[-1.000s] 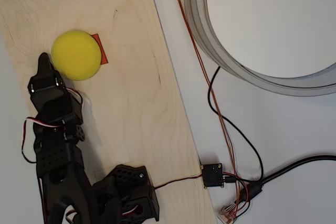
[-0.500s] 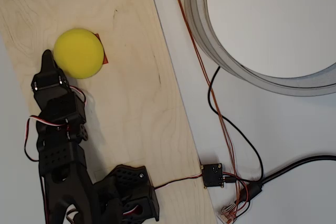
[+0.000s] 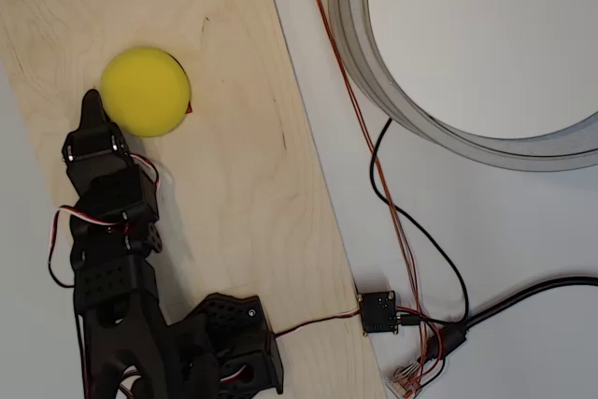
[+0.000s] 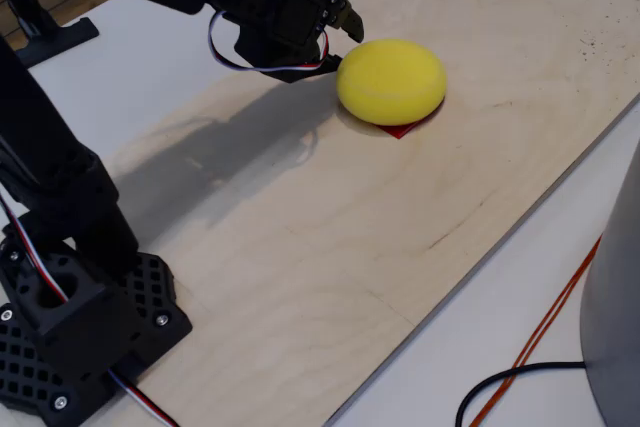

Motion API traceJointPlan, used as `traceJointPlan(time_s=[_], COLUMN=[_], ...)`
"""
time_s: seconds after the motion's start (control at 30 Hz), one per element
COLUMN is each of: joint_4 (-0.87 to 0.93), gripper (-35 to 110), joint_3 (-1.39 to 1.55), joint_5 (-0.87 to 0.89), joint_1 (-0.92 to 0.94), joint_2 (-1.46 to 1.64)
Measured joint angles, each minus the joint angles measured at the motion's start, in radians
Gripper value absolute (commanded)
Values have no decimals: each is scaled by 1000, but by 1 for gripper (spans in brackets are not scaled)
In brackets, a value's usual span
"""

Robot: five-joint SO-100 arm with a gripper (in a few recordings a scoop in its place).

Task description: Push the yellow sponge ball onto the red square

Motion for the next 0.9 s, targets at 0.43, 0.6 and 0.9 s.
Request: traceJointPlan(time_s=[0.43, 0.6, 0.9], joint_4=[-26, -32, -69], gripper=[9, 9, 9], joint_3=[18, 32, 52], joint_5=[-25, -25, -28], joint_1=[20, 14, 15], joint_2=[3, 8, 9])
